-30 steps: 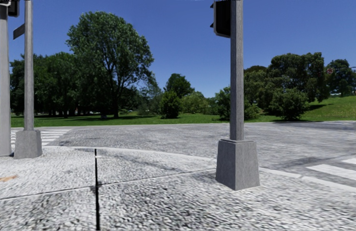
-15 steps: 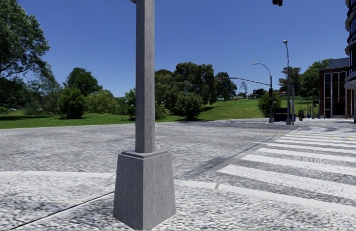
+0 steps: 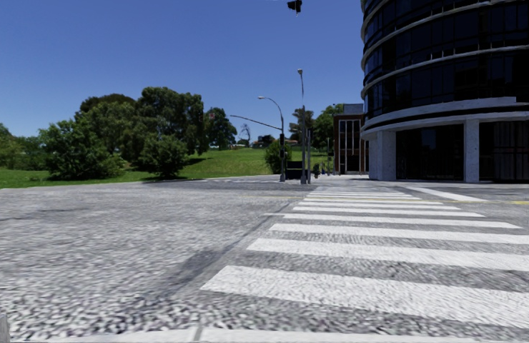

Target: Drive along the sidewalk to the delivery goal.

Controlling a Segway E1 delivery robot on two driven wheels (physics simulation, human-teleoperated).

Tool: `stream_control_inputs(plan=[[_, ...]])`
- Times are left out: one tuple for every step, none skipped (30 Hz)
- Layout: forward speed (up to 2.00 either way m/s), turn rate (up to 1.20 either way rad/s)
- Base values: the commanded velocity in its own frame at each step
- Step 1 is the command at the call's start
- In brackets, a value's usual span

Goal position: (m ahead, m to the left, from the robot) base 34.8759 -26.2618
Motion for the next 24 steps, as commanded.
stream_control_inputs(plan=[[1.58, -0.74], [1.58, -0.74], [1.58, -0.68], [1.58, -0.67], [1.58, -0.67], [1.58, -0.67], [1.58, -0.66], [1.58, -0.55], [1.58, -0.22], [1.58, -0.22], [1.58, 0.00], [1.58, 0.00], [1.58, 0.00], [1.58, 0.00], [1.58, 0.00], [1.58, 0.00], [1.58, 0.00], [1.58, 0.00], [1.58, 0.00], [1.58, 0.00], [1.58, 0.00], [1.58, 0.00], [1.58, 0.00], [1.50, 0.00]])
